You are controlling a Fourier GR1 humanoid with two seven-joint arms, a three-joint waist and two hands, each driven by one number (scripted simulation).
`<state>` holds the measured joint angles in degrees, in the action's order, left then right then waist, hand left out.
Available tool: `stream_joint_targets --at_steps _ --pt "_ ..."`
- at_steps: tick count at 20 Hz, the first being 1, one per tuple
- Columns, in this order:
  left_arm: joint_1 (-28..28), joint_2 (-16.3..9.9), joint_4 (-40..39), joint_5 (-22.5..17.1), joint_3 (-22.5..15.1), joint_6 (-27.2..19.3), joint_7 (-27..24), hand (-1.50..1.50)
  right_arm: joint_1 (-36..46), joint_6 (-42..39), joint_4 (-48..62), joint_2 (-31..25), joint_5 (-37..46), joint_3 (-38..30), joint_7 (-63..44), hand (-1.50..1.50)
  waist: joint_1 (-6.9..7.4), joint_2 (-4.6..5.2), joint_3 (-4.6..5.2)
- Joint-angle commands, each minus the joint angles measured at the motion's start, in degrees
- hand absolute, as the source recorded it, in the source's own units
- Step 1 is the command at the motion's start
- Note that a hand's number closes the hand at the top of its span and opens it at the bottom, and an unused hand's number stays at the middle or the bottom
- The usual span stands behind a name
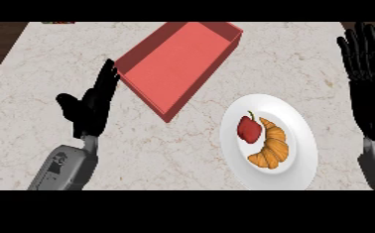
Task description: Pick the croissant from the plate and place it in the cardboard box
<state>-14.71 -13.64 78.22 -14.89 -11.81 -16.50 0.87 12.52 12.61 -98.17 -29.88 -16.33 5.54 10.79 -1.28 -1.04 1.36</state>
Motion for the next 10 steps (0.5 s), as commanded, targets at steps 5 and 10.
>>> stream_joint_targets --at_steps 5,10 --pt "5.6 -16.24 -3.98 10.41 4.38 -3.04 0.19 0.0 -12.09 -2.45 0.92 3.76 -6.9 1.07 -4.65 -1.5 1.04 0.77 -1.59" --pt "8.49 -17.67 -5.45 11.88 4.11 -3.37 -0.23 0.0 -20.57 -0.04 8.2 -9.73 21.72 11.03 1.49 -1.5 1.42 1.19 -1.42"
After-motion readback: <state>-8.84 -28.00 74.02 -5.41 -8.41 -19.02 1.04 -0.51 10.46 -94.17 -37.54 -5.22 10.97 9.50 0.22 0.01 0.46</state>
